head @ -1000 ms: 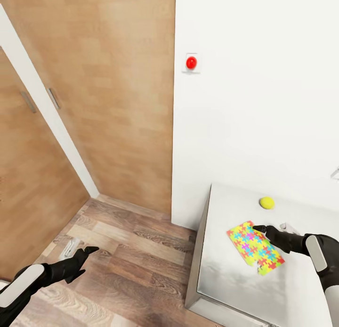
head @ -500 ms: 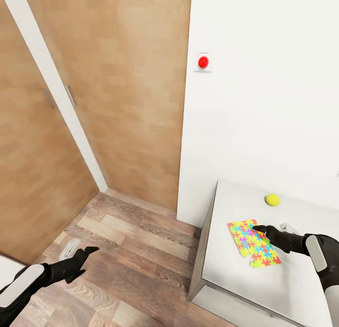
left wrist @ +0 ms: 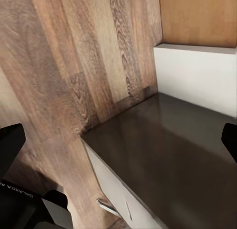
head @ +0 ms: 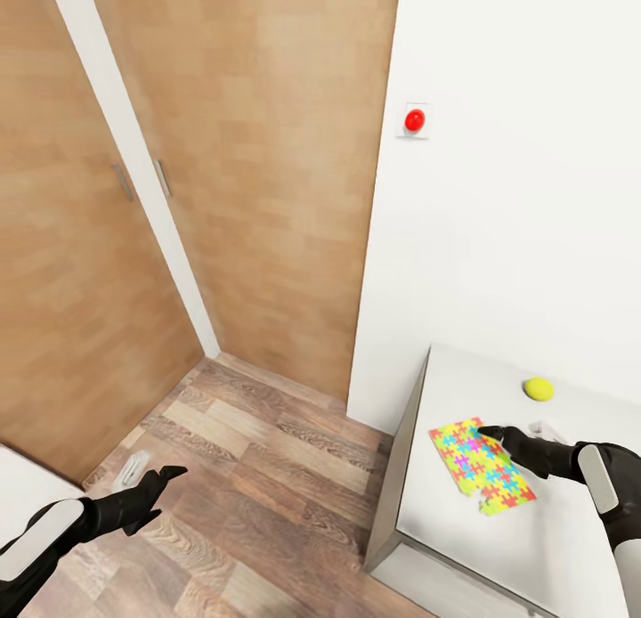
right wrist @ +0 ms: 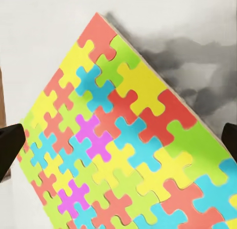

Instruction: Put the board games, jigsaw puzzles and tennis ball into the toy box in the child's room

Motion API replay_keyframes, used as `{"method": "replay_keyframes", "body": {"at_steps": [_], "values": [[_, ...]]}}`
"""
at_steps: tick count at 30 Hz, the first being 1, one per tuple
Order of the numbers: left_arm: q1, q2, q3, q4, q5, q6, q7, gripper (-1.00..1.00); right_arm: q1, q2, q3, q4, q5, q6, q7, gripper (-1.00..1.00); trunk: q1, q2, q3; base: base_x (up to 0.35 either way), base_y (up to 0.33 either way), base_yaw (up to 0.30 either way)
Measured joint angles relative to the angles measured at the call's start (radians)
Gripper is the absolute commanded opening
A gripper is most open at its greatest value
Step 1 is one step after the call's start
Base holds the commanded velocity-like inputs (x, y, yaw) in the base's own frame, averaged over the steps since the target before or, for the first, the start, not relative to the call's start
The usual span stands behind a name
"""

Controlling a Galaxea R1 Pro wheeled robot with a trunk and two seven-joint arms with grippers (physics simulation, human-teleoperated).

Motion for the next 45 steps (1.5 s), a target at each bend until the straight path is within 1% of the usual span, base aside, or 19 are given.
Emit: {"method": "replay_keyframes", "body": {"at_steps": [8, 27, 37, 45], "values": [[0.000, 0.000, 0.000, 0.000, 0.000, 0.000, 0.000, 1.00, 0.000, 0.000, 0.000, 0.000, 0.000, 0.000, 0.000, 1.00, 0.000, 0.000, 0.002, -0.001, 0.000, 0.093], [0.000, 0.000, 0.000, 0.001, 0.000, 0.000, 0.000, 1.00, 0.000, 0.000, 0.000, 0.000, 0.000, 0.000, 0.000, 1.00, 0.000, 0.000, 0.002, -0.002, 0.000, 0.012], [0.000, 0.000, 0.000, 0.000, 0.000, 0.000, 0.000, 1.00, 0.000, 0.000, 0.000, 0.000, 0.000, 0.001, 0.000, 1.00, 0.000, 0.000, 0.002, -0.130, -0.063, 0.001], [0.000, 0.000, 0.000, 0.000, 0.000, 0.000, 0.000, 1.00, 0.000, 0.000, 0.000, 0.000, 0.000, 0.001, 0.000, 1.00, 0.000, 0.000, 0.002, -0.047, -0.023, 0.005]]}}
